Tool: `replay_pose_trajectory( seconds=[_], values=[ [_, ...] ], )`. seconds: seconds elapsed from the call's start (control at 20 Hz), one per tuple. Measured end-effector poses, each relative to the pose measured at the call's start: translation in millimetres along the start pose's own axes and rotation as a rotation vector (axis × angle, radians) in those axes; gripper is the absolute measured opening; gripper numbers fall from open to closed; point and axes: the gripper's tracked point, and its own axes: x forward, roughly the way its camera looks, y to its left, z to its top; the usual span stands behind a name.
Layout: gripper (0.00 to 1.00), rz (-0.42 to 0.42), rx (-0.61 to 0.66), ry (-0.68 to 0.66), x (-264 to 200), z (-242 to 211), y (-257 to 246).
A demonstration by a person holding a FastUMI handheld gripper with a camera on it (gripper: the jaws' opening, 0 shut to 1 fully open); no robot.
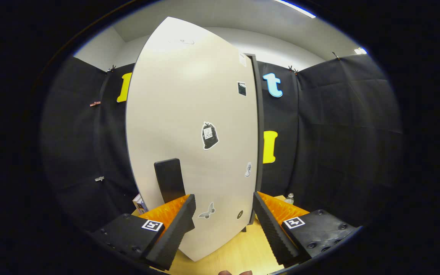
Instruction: Open the shoe cabinet door, grab the shoes and put them into the shoe cabinet, then close the shoe cabinet door.
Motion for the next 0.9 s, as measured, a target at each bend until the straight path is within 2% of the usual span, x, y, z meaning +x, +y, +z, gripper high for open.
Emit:
replay_pose_trajectory(
  seconds=[0.25, 0.9],
  values=[
    [0.98, 0.024, 0.02, -0.014, 13, 4, 17],
    [0.98, 0.015, 0.019, 0.01, 19, -5, 11]
  ],
)
